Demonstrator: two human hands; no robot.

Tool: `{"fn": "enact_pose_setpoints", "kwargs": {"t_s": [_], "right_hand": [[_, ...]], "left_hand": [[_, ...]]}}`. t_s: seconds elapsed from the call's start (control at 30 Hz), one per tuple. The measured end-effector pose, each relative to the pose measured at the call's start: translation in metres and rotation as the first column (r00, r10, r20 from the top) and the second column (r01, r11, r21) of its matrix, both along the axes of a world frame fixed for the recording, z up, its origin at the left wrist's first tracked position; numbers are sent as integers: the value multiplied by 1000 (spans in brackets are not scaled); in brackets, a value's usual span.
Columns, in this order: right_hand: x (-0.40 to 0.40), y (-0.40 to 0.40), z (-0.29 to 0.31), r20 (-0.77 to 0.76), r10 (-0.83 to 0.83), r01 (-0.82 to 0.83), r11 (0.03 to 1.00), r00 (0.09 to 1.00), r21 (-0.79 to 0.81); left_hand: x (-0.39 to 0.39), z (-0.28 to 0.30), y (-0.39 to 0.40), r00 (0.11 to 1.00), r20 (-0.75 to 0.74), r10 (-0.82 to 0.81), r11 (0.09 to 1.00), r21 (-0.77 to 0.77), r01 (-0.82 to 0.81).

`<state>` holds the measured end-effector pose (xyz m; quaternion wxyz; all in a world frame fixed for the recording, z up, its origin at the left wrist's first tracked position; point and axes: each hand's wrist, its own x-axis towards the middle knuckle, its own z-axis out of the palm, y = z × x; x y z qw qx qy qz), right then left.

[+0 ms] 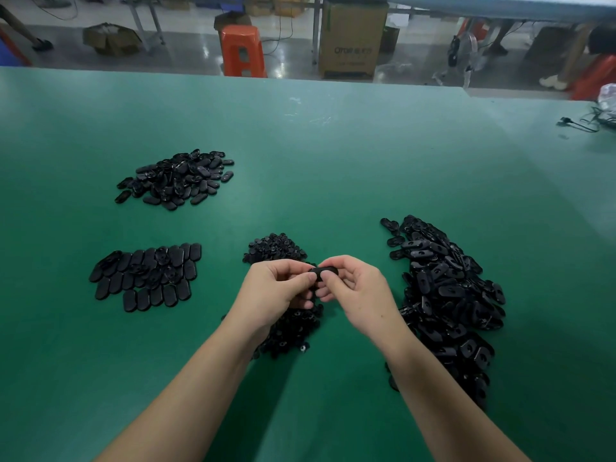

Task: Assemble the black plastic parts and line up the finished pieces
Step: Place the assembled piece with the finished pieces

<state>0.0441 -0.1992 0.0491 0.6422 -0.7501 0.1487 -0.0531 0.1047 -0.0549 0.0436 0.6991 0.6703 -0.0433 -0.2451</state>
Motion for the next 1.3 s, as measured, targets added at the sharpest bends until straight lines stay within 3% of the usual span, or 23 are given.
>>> {"fn": "enact_pose_setpoints", "kwargs": {"t_s": [0.37, 0.8, 1.3], "right_hand": [[-1, -2, 3, -20, 43, -44, 996, 999, -75], [-1, -5, 5, -39, 80, -81, 996, 996, -25], [-2, -11, 2, -49, 113, -115, 993, 992, -30]], "left_hand": [[-2, 1, -2, 1000, 22, 5, 999, 35, -6], [-1, 1, -1, 999, 35, -24, 998, 56, 22], [-1, -4, -1, 998, -49, -49, 999, 20, 50]]}}
